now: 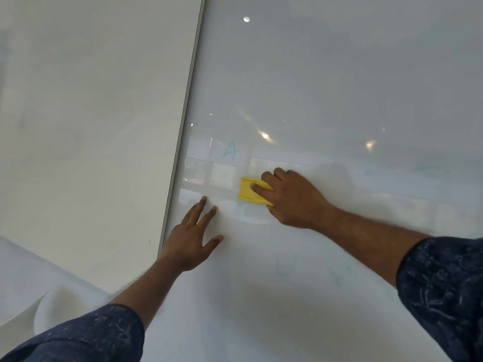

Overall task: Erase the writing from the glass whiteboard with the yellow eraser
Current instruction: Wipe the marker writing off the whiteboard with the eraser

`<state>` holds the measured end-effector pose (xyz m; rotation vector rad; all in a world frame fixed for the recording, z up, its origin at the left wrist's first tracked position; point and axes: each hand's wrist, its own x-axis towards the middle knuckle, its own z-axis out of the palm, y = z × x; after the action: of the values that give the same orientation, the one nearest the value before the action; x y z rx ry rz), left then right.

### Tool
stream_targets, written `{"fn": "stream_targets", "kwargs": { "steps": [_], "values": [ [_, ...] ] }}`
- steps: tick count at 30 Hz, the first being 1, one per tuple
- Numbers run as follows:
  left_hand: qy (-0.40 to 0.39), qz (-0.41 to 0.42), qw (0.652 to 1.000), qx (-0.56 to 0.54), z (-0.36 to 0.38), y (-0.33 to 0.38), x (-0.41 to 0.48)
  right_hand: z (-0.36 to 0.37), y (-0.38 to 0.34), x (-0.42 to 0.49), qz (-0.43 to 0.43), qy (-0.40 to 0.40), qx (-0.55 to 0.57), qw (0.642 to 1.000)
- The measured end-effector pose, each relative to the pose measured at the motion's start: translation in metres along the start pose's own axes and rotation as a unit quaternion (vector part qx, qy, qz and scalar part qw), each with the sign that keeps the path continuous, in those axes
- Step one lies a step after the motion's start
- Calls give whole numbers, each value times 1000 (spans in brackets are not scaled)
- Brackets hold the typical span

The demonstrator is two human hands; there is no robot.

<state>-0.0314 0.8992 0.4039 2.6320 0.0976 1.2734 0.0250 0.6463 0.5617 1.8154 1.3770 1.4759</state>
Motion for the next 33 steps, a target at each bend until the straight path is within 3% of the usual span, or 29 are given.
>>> {"fn": "stream_targets", "kwargs": {
  "steps": [2,5,7,12,15,22,29,31,33],
  "values": [
    [5,9,1000,0,2,-2,0,-8,20,19,37,23,-9,999],
    [9,30,999,-2,3,-9,2,-19,46,45,160,60,-5,985],
    [12,40,999,4,2,-14,3,-18,39,52,187,68,5,980],
    [37,70,997,8,1,-24,7,4,-15,31,56,9,33,998],
    [61,41,997,-30,2,-33,13,3,-6,37,27,-9,12,1000],
    [51,42,997,-31,20,-54,11,-12,31,105,163,54,8,985],
    [57,54,997,-22,21,-58,10,13,-18,83,24,6,17,1000],
    [56,61,996,-16,21,-58,11,7,-1,88,42,17,3,999],
    [58,63,996,-16,21,-58,11,-2,19,98,124,50,-3,991]
  ]
}}
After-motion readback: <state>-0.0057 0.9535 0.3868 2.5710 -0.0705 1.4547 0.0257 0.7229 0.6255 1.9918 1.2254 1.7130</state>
